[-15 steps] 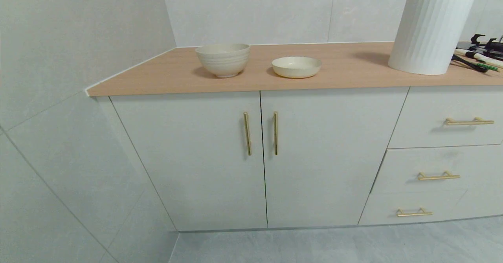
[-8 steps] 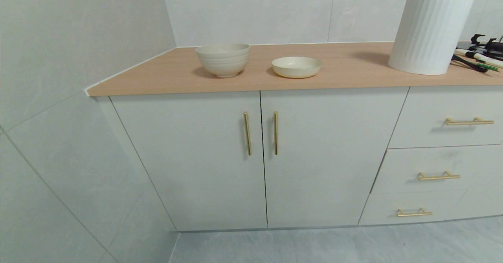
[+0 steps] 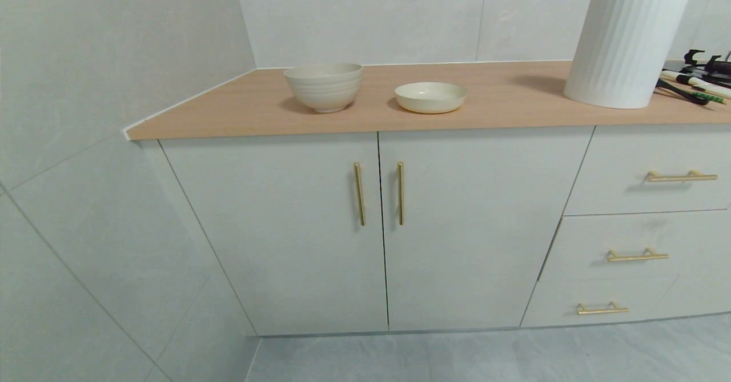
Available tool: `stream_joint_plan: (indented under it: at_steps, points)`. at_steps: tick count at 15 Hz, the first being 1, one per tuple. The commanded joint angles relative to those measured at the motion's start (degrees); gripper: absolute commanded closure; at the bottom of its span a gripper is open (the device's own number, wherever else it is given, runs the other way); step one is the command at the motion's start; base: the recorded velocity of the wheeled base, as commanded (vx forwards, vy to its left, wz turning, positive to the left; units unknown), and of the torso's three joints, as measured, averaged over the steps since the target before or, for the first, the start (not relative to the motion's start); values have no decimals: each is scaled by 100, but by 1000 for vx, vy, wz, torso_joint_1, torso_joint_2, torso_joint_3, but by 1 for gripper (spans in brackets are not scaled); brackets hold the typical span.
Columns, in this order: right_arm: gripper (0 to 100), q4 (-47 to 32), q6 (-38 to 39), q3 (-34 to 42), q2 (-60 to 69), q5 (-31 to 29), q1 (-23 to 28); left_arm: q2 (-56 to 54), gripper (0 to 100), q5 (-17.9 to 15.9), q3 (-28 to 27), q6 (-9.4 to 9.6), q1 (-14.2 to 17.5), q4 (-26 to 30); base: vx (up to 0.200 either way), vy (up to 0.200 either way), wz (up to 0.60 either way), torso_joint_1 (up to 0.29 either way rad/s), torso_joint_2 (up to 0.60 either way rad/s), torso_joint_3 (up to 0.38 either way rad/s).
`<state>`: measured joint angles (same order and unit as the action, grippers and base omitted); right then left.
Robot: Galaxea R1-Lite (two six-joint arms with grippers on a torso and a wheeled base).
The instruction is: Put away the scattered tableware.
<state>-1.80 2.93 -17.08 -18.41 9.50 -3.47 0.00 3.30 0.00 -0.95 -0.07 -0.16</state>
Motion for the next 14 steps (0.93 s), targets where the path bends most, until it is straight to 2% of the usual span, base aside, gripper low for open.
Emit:
stream_joint_plan:
  at_steps: [1, 3, 4, 8, 12, 14]
  points:
    - [0, -48, 129, -1729, -3415, 676, -567, 0, 0, 4, 0, -2, -1, -2, 0, 0, 0, 0, 0, 0]
    - [0, -31, 235, -2502, -4531, 668, -1147, 0, 0, 4, 0, -2, -1, -2, 0, 0, 0, 0, 0, 0]
    - [0, -31, 261, -2651, -4742, 668, -1226, 0, 0, 4, 0, -2, -1, -2, 0, 0, 0, 0, 0, 0]
    - [0, 180, 270, -4093, -6641, 685, -1929, 0, 0, 4, 0, -2, -1, -2, 0, 0, 0, 0, 0, 0]
    - [0, 242, 279, -5359, -8073, 720, -2324, 0, 0, 4, 0, -2, -1, -2, 0, 0, 0, 0, 0, 0]
    - [0, 391, 296, -5499, -8565, 720, -2465, 0, 0, 4, 0, -2, -1, -2, 0, 0, 0, 0, 0, 0]
